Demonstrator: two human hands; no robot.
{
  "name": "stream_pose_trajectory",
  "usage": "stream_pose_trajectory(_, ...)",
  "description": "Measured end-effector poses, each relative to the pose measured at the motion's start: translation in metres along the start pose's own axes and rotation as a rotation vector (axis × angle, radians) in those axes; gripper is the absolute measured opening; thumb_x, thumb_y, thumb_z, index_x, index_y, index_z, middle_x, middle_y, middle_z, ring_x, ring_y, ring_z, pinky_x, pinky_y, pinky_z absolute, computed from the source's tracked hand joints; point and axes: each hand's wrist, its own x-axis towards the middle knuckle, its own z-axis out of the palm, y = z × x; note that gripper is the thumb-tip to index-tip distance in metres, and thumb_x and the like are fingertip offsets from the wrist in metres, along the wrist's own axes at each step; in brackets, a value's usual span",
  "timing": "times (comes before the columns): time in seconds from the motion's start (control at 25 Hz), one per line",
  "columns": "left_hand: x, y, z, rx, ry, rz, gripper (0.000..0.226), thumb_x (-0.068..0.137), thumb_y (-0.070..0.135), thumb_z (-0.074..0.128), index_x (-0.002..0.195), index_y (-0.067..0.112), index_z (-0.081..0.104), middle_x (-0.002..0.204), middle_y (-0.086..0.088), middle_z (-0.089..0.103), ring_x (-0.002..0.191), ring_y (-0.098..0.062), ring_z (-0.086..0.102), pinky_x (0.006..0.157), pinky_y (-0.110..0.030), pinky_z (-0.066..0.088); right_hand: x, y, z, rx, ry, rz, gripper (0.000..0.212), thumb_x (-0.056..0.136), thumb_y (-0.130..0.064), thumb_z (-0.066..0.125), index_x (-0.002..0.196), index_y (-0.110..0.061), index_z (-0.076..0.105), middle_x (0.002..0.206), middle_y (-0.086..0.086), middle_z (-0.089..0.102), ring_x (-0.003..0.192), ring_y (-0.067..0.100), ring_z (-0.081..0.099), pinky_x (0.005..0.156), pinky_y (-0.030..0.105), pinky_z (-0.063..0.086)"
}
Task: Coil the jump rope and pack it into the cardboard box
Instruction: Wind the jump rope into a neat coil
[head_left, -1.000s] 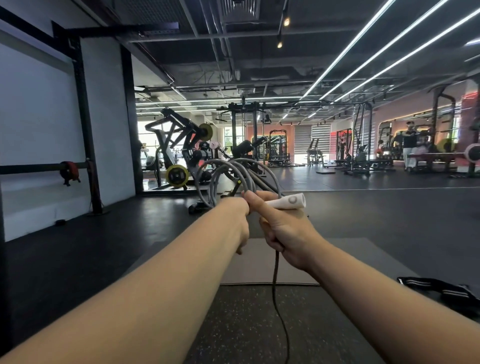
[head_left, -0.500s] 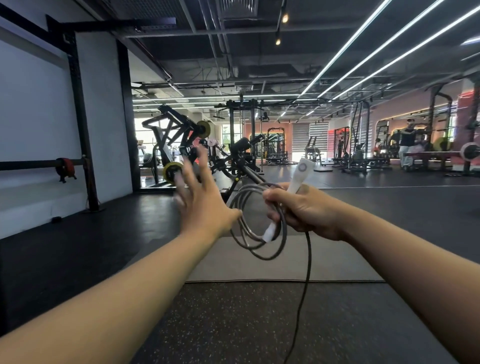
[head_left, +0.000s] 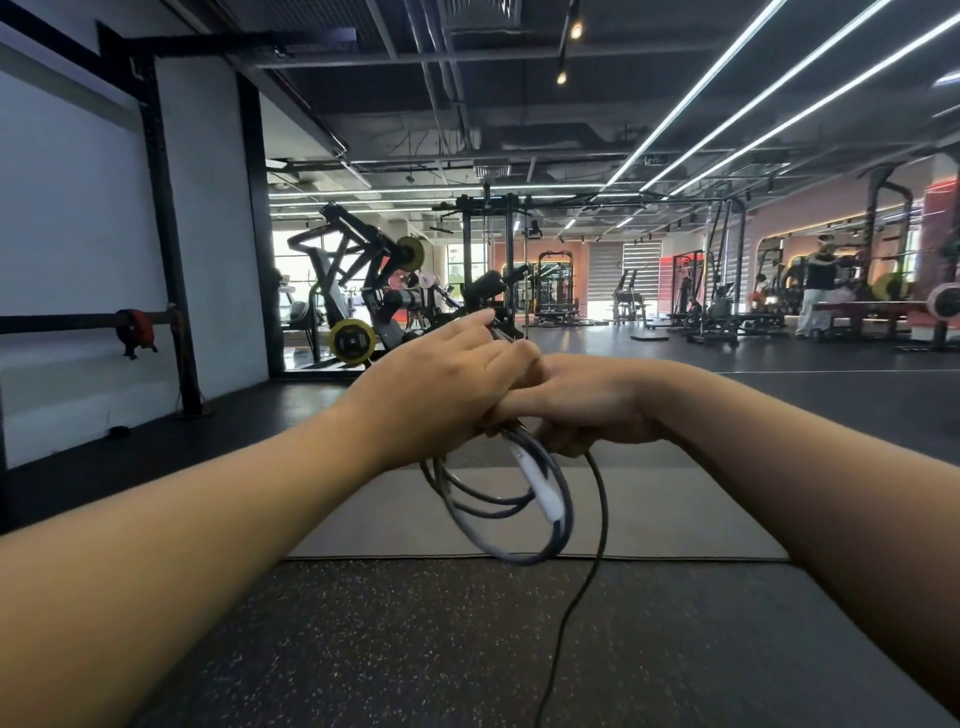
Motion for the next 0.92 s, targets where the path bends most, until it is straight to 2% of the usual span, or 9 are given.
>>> stream_pose_trajectory(0.04,-0.003,0.0,0.0,-0.001,-0.022,-0.036,0.025,0.086,0.016,0.062,0.109,0.01,0.064,0.082,-0.004,0.068,0.075,-0.025,0.066,0.078,-0.035,0.052,0.001,-0.004,0.0,-0.011,0.006,0.012,0.019,0.098,-0.029,0.063,0.095,-0.01,0.065,0.058,-0.004,0.044,0.05,0.011,0.029,0.05,0.028,0.023)
stream_pose_trajectory(0.12,-0.01,0.001,0.0,-0.001,-0.12,-0.117,0.013,0.085,0.013,0.063,0.097,0.016,0.063,0.07,0.0,0.066,0.058,-0.026,0.065,0.047,-0.031,0.041,-0.001,-0.007,-0.002,-0.055,0.027,0.031,0.03,0.094,-0.034,0.069,0.105,-0.006,0.066,0.063,-0.001,0.044,0.052,0.012,0.034,0.05,0.027,0.03)
stream_pose_trajectory(0.2,-0.017,0.0,0.0,0.003,-0.274,-0.24,0.007,0.091,0.016,0.056,0.095,0.022,0.058,0.075,0.003,0.066,0.061,-0.026,0.065,0.044,-0.029,0.035,-0.006,-0.008,-0.006,-0.133,0.049,0.063,0.046,0.088,-0.045,0.073,0.115,-0.008,0.066,0.07,0.001,0.048,0.055,0.014,0.039,0.052,0.027,0.035)
stream_pose_trajectory(0.32,-0.026,-0.003,0.002,-0.102,-0.45,-0.491,0.003,0.094,0.026,0.056,0.092,0.026,0.054,0.08,0.004,0.068,0.066,-0.022,0.059,0.054,-0.031,0.041,-0.02,0.006,-0.018,-0.287,0.015,0.13,0.055,0.076,-0.062,0.073,0.104,-0.015,0.073,0.083,0.008,0.067,0.058,0.015,0.047,0.054,0.027,0.041)
stream_pose_trajectory(0.44,-0.035,-0.005,0.003,-0.753,-0.556,-0.947,0.018,0.093,0.043,0.065,0.088,0.026,0.065,0.071,0.007,0.07,0.053,-0.009,0.056,0.049,-0.025,0.045,-0.03,0.034,-0.03,-0.197,0.046,0.167,0.051,0.08,-0.06,0.071,0.094,-0.012,0.077,0.086,0.009,0.077,0.055,0.016,0.05,0.053,0.028,0.045)
stream_pose_trajectory(0.6,-0.033,0.007,0.0,-1.425,-0.125,-1.523,0.045,0.085,0.053,0.07,0.095,0.009,0.068,0.066,0.002,0.056,0.049,-0.011,0.042,0.042,-0.024,0.043,-0.033,0.071,-0.019,0.644,0.286,-0.024,0.028,0.085,-0.041,0.068,0.085,-0.012,0.068,0.081,0.006,0.061,0.062,0.018,0.057,0.057,0.03,0.051)
stream_pose_trajectory(0.68,-0.024,0.02,0.004,-1.548,0.047,-1.742,0.048,0.085,0.055,0.066,0.094,0.008,0.063,0.07,-0.001,0.051,0.054,-0.013,0.04,0.047,-0.026,0.042,-0.027,0.082,0.001,1.111,0.246,-0.168,0.036,0.091,-0.042,0.062,0.102,-0.01,0.075,0.102,0.01,0.069,0.094,0.031,0.069,0.088,0.051,0.06)
stream_pose_trajectory(0.8,-0.003,0.051,0.023,-1.679,0.281,-1.981,0.047,0.092,0.055,0.059,0.093,0.008,0.059,0.069,-0.003,0.049,0.052,-0.014,0.042,0.048,-0.028,0.043,-0.007,0.068,0.042,1.128,0.179,-0.313,0.056,0.088,-0.056,0.06,0.138,-0.03,0.063,0.136,0.012,0.068,0.125,0.04,0.062,0.103,0.065,0.048)
stream_pose_trajectory(0.92,0.014,0.078,0.038,-1.731,0.441,-2.026,0.043,0.098,0.047,0.053,0.102,0.007,0.067,0.073,-0.006,0.066,0.051,-0.016,0.057,0.048,-0.028,0.052,0.018,0.042,0.07,0.954,0.424,-0.317,0.059,0.08,-0.039,0.079,0.133,-0.028,0.058,0.113,0.008,0.077,0.093,0.023,0.073,0.072,0.036,0.057)
